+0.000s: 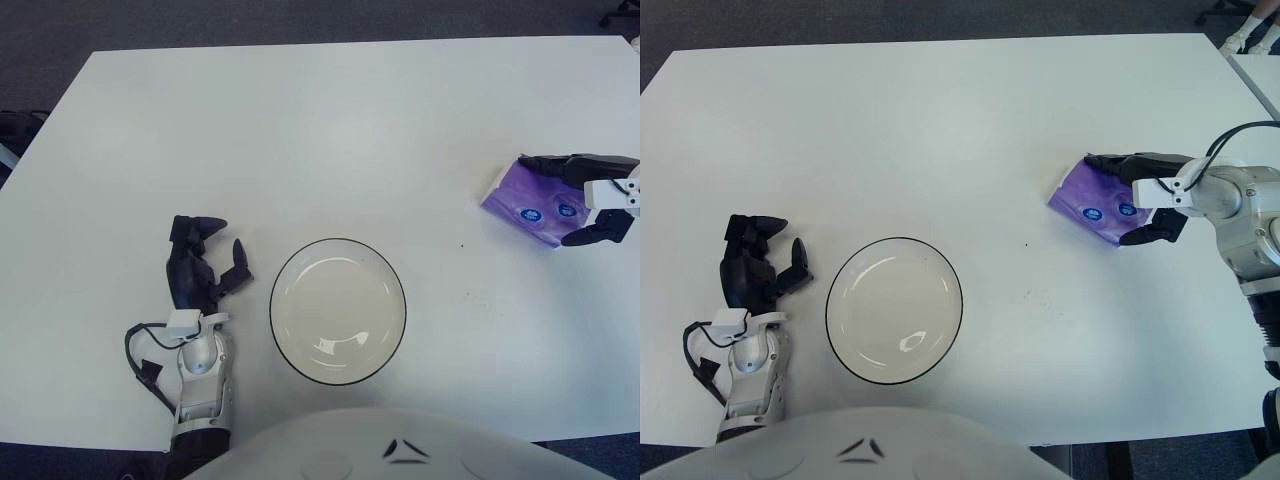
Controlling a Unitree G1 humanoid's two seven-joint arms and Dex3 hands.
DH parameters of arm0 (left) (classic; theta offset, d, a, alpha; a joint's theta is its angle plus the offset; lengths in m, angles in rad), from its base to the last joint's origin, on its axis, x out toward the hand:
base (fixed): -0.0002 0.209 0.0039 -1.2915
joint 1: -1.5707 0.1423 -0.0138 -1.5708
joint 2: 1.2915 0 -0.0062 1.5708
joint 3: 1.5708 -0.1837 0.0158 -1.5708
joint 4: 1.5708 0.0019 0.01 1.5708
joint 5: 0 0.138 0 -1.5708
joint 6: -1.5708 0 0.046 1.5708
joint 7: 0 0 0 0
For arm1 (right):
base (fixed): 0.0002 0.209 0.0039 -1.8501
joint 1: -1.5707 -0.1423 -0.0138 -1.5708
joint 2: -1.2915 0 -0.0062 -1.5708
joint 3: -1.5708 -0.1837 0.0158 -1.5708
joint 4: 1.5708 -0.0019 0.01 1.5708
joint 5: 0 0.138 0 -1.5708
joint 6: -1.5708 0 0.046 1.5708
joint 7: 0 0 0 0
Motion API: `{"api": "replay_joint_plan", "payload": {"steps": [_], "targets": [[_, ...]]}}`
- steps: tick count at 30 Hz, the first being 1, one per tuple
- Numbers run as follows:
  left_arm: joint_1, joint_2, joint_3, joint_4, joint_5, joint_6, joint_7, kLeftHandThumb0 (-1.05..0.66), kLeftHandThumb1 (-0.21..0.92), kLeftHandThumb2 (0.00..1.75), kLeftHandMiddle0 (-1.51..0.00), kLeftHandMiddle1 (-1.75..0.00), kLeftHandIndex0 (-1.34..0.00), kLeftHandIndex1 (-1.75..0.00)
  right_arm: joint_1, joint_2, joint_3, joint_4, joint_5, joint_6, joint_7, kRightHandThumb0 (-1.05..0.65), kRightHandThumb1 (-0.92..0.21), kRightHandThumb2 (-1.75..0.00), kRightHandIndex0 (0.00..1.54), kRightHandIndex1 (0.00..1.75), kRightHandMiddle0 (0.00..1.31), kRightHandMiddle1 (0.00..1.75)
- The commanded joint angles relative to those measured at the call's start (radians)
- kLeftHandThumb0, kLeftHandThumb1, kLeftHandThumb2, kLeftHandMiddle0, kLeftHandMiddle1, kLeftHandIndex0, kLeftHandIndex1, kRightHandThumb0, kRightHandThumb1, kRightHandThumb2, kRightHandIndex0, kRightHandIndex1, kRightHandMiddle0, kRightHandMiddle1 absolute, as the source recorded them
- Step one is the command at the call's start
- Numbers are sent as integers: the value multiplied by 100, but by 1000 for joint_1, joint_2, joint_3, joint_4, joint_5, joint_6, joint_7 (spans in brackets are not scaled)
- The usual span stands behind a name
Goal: Put the tissue paper into the plate.
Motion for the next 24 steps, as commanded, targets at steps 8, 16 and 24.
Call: {"api": "replay_joint_plan", "payload": {"steps": [8, 16, 24], "targets": [[91, -17, 0, 113, 2, 20, -6, -1, 36, 122, -65, -155, -39, -175, -17, 40, 44, 6, 0, 112, 79, -92, -43, -66, 0, 0, 0, 0], [95, -19, 1, 112, -6, 20, -9, -1, 35, 123, -65, -156, -40, -175, -42, 92, 67, -36, -20, 273, 96, -79, -36, -75, 0, 0, 0, 0], [98, -23, 4, 111, -7, 18, -7, -1, 35, 123, -65, -157, -40, -175, -94, 140, 85, -66, -16, 479, 138, -75, -36, -80, 0, 0, 0, 0]]}}
